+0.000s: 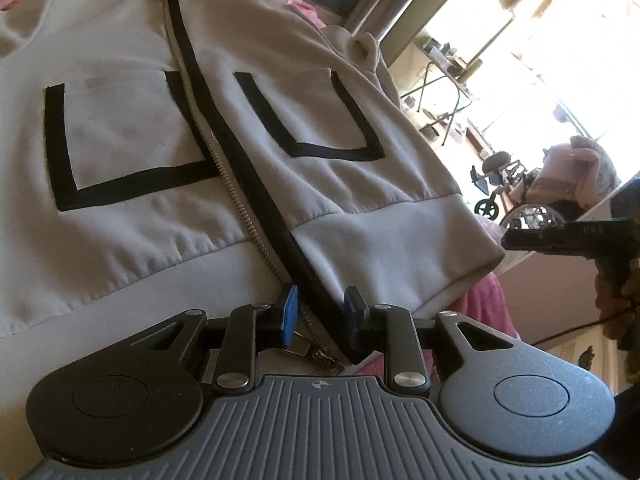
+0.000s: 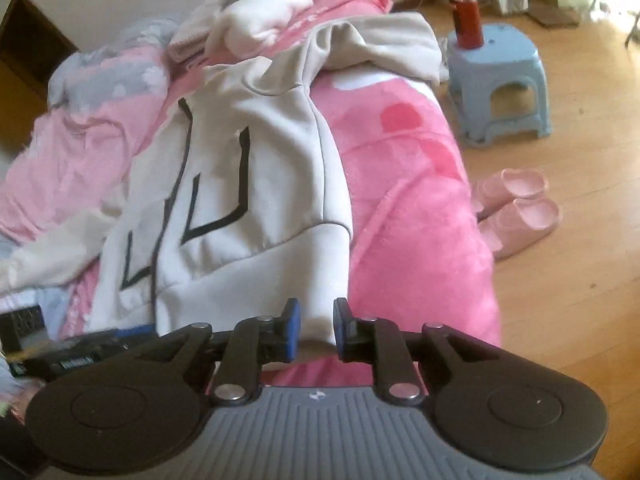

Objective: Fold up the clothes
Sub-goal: 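Lift the right tool away from the hoodie and close it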

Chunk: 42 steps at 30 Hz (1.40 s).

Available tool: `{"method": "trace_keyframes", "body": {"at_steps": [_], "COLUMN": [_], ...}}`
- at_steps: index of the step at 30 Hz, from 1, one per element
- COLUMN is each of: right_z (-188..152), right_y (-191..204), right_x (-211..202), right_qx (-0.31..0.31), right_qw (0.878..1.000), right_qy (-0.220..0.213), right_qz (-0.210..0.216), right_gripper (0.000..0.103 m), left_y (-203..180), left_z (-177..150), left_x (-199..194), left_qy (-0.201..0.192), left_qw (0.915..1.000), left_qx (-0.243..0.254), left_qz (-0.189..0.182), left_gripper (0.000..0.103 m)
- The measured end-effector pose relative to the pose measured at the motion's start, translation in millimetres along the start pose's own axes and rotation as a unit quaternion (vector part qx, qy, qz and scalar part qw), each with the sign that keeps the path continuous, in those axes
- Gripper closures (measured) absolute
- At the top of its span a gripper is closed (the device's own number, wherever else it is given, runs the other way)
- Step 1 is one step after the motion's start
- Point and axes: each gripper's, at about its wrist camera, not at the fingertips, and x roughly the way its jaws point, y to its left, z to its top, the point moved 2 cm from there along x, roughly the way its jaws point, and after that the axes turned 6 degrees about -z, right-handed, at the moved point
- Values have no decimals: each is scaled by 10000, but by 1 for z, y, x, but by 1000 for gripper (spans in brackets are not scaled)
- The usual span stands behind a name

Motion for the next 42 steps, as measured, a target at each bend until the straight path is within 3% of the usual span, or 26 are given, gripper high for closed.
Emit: {"method": "trace_keyframes", "body": {"at_steps": [4,5,8,10,12,15,18,19,20,24,26,28,30,32,34,42], "right_z": [-12,-16,-29,-41,-54,-76,-99,-104,-107,-110,-109,-106,-103,-98,-94,-92], "right_y": [31,39,61,74,85,92,94,94,93,91,91,92,93,94,94,83], "right_x": [-2,-2,3,10,17,26,35,37,40,46,46,45,43,38,32,23], "right_qx": [-1399,-1796,-2947,-3716,-4512,-5642,-6651,-6865,-7009,-7347,-7390,-7344,-7252,-7124,-6997,-7001], "right_qw": [9883,9807,9484,9146,8715,7979,7129,6930,6791,6462,6433,6502,6612,6757,6901,6924], "right_qy": [-186,-228,-343,-556,-739,-909,-1039,-1059,-1067,-1062,-1061,-1076,-1100,-1130,-1135,-949], "right_qz": [-582,-738,-1119,-1491,-1774,-1916,-1965,-1930,-1899,-1772,-1696,-1622,-1575,-1521,-1462,-1466], "right_gripper": [84,82,63,63,63,63,63,63,63,64,66,73,92,101,102,102], "left_y": [0,0,0,1,1,0,0,0,1,1,2,2,1,1,0,-2], "left_z": [0,-1,-1,-1,-1,-1,-1,-1,-1,-1,-1,-1,-1,-1,-1,1], "left_x": [-1,-2,-2,-3,-3,-2,-2,-2,-2,-2,-2,-1,-1,-1,-1,3], "left_qy": [12,13,10,8,9,15,16,15,13,8,5,3,6,10,15,114], "left_qw": [10000,10000,10000,10000,10000,9999,9999,9999,9999,9998,9998,9998,9998,9998,9998,9998], "left_qx": [4,0,-24,-40,-60,-82,-104,-114,-125,-168,-196,-212,-206,-203,-201,-139], "left_qz": [56,63,64,62,62,63,62,60,57,47,42,43,49,53,56,-22], "left_gripper": [79,79,79,79,79,79,79,79,79,79,79,79,79,79,79,79]}}
